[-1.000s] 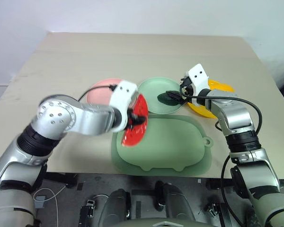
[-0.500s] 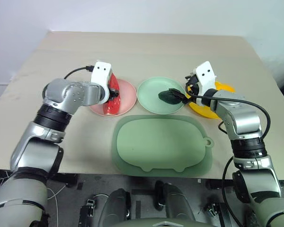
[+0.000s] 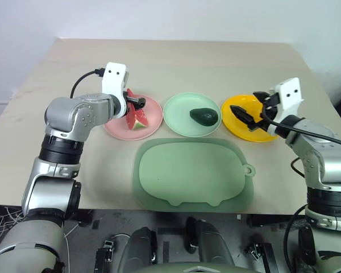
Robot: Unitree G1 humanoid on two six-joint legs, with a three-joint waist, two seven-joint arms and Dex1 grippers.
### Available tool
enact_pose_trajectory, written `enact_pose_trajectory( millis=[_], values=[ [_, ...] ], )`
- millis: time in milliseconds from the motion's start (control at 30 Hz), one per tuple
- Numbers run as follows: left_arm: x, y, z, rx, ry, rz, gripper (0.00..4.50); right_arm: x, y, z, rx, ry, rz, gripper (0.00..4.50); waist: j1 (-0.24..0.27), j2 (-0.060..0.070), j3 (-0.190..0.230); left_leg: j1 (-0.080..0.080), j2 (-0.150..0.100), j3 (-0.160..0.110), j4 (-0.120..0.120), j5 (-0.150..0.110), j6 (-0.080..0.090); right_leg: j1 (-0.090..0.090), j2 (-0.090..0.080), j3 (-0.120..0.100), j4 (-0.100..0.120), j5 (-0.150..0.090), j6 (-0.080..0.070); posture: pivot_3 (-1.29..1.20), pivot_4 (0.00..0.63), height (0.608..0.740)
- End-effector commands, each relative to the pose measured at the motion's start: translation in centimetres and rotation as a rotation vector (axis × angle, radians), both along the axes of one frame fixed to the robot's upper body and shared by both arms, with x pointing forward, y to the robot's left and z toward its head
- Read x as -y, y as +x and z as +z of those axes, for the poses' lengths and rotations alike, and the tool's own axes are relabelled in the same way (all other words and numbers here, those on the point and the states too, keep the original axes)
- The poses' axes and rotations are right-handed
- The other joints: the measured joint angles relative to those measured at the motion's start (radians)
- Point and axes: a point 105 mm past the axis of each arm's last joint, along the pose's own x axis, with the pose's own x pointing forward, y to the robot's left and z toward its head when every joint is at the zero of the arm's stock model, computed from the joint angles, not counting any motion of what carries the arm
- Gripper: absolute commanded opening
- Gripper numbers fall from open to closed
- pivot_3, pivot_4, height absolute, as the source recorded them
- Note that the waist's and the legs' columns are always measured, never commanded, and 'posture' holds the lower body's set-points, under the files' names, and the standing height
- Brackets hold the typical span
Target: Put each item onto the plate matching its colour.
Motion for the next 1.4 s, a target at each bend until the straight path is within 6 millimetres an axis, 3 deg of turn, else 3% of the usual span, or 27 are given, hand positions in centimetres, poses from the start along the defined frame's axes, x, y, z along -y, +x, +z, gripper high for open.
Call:
enact_pose_trajectory(
  millis=[33,133,333,500,800,1067,1267,1400],
  values=[
    [-0.9,-1.7,4.7,0.277,-0.060,-0.037,4.46,1.6,-1.4,1.6,0.043,0.033,0.031,4.50,0.001,0.000,0.000,0.000,0.000,0.000,0.000,0.000,0.000,0.000,0.000,0.000,0.000,0.000,0.000,0.00,0.150,0.740],
    [-3.8,-4.4,4.1,0.459,0.127,-0.033,4.46,2.8,-2.8,0.9,-0.024,0.073,0.083,4.50,-0.006,0.000,0.000,0.001,0.001,0.000,0.000,0.000,0.001,0.000,0.001,0.001,0.000,0.000,0.000,0.00,0.150,0.740],
    [-6.7,-9.1,-3.2,0.309,0.117,-0.172,4.46,3.2,-5.7,-0.6,-0.073,0.118,0.200,4.50,0.002,0.000,-0.001,0.002,0.003,0.001,0.000,-0.004,0.007,0.000,0.002,0.003,-0.001,0.000,-0.001,0.00,0.150,0.740],
    [-7.9,-11.0,-6.0,0.287,0.123,-0.169,4.46,3.7,-7.9,-3.2,-0.177,0.144,0.225,4.50,0.028,0.000,-0.001,0.002,0.003,0.000,0.001,-0.006,0.011,0.001,0.000,0.003,-0.001,-0.002,-0.003,0.00,0.150,0.740],
    [-7.0,-11.0,-6.7,0.361,0.101,-0.168,4.46,3.5,-9.0,-6.1,-0.210,0.118,0.200,4.50,0.025,0.000,-0.001,0.002,0.003,0.000,0.001,-0.007,0.012,0.001,0.000,0.004,-0.001,-0.001,-0.001,0.00,0.150,0.740],
    [-6.7,-10.9,-7.9,0.366,0.101,-0.119,4.46,2.6,-7.8,-6.4,-0.163,0.106,0.190,4.50,0.021,0.000,-0.001,0.002,0.003,0.001,0.001,-0.007,0.012,0.001,0.001,0.004,-0.001,-0.001,-0.001,0.00,0.150,0.740],
    [-7.9,-10.3,-7.0,0.395,0.120,-0.061,4.46,1.4,-7.0,-5.7,-0.125,0.117,0.222,4.50,0.022,0.000,-0.001,0.003,0.003,0.000,0.001,-0.007,0.012,0.001,0.001,0.004,-0.001,-0.001,-0.001,0.00,0.150,0.740],
    [-8.8,-11.0,-6.9,0.389,0.140,-0.007,4.46,0.6,-6.5,-6.6,-0.142,0.145,0.234,4.50,0.020,0.000,-0.001,0.003,0.003,0.000,0.001,-0.007,0.012,0.001,0.001,0.004,-0.001,-0.001,-0.001,0.00,0.150,0.740]
  ],
)
